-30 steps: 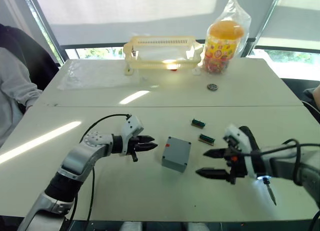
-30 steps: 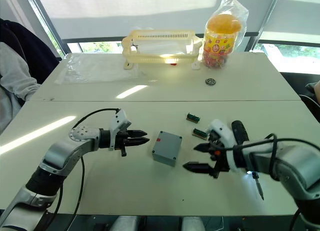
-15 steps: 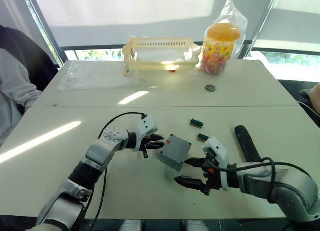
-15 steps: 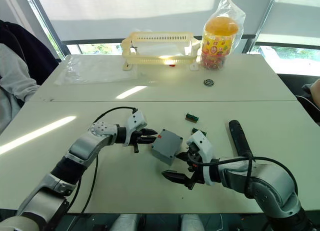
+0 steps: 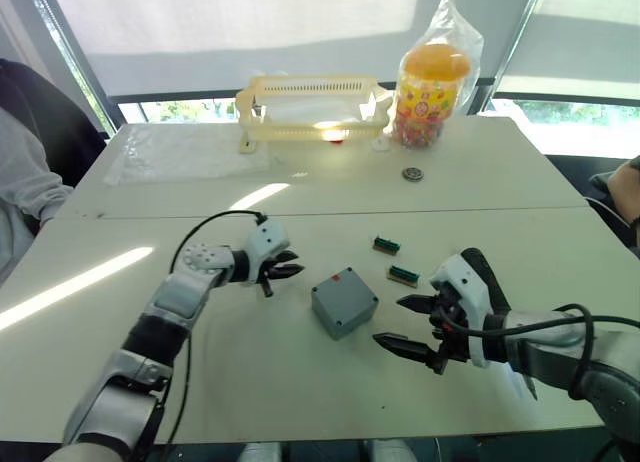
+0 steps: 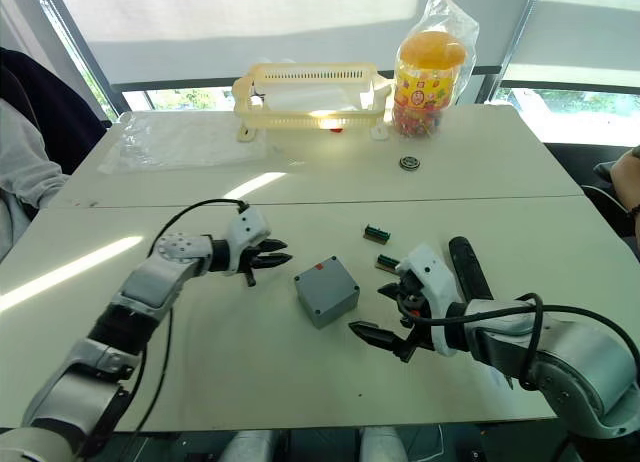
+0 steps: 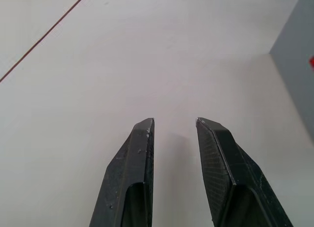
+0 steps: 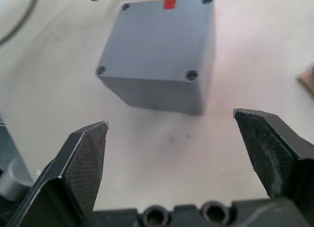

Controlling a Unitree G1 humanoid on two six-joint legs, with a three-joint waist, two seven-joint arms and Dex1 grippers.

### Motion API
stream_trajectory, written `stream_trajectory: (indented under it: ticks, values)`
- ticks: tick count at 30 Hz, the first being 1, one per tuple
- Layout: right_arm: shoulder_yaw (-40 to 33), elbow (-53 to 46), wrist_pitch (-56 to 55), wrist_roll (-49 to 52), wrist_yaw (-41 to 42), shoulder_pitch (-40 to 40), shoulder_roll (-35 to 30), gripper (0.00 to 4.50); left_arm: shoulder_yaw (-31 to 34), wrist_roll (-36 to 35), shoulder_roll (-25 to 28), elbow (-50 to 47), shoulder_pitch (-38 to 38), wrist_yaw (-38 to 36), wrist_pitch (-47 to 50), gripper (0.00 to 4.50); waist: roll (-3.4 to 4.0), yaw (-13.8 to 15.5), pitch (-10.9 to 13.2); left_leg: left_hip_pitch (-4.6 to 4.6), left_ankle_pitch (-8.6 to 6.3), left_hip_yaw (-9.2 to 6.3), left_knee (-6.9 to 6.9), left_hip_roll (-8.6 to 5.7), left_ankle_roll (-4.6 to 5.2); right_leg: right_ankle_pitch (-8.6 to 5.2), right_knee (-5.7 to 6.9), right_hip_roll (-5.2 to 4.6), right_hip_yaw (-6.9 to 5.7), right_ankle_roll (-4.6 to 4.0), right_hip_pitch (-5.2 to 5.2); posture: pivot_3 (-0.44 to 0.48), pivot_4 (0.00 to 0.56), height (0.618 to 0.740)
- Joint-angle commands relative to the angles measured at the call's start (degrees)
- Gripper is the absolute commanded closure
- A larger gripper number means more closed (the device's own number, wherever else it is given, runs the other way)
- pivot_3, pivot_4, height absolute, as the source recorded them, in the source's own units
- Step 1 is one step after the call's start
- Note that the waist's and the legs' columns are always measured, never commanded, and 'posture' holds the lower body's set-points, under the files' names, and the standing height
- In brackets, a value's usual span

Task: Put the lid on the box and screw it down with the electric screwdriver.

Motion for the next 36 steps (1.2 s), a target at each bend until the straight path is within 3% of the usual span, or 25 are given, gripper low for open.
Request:
stream_trajectory:
  ticks: [1, 8, 13, 22, 31, 36]
  values:
    - [5.7, 3.0, -7.4, -6.7, 4.4, -0.7, -0.7, 0.04, 1.3, -6.4, 3.6, -13.8, 4.8, -4.7, 7.7, 3.17, -0.01, 0.0, 0.0, 0.0, 0.0, 0.0, 0.02, 0.0, 0.0, 0.0, 0.0, 0.0, 0.0, 0.0, 0.01, 0.0, 0.15, 0.74]
    - [14.1, 10.7, -16.9, -15.8, 10.8, -3.1, 1.2, 0.04, -0.2, -10.4, 5.2, -22.2, 8.3, -5.3, 14.7, 3.17, -0.03, 0.1, 0.0, 0.02, 0.01, 0.05, 0.14, -0.01, -0.02, -0.01, -0.02, -0.03, 0.04, -0.02, 0.1, 0.0, 0.15, 0.74]
    - [16.0, 12.2, -18.8, -18.2, 13.1, -4.0, 2.7, 0.04, -4.2, -6.5, 0.7, -15.8, 4.9, -2.7, 11.4, 3.17, -0.03, 0.2, 0.0, 0.07, 0.01, 0.04, 0.1, -0.02, -0.02, -0.01, -0.02, -0.01, 0.03, -0.01, 0.11, 0.0, 0.15, 0.74]
    - [13.8, 5.6, -14.5, -15.6, 11.5, -0.5, 4.0, 0.04, -5.9, -1.8, -3.5, -6.3, 0.1, -1.2, 4.4, 3.17, -0.04, 0.2, 0.0, 0.09, 0.02, 0.03, 0.1, -0.02, -0.03, 0.0, -0.01, -0.01, 0.03, 0.0, 0.14, 0.0, 0.15, 0.74]
    - [12.2, 1.5, -10.0, -14.9, 7.7, 1.6, 6.5, 0.04, -5.6, -1.8, -3.5, -6.0, 0.2, -2.2, 3.5, 3.17, -0.04, 0.1, 0.0, 0.12, 0.02, 0.02, 0.11, -0.02, -0.03, 0.0, 0.0, -0.01, 0.03, 0.0, 0.17, 0.0, 0.15, 0.74]
    - [7.2, 2.1, -10.0, -15.3, 8.8, 2.1, 3.1, 0.04, -4.2, -2.9, -1.0, -9.3, 2.0, -3.4, 5.5, 3.17, -0.04, 0.2, 0.0, 0.12, 0.02, 0.03, 0.11, -0.02, -0.03, 0.0, 0.0, -0.02, 0.03, 0.0, 0.18, 0.0, 0.15, 0.74]
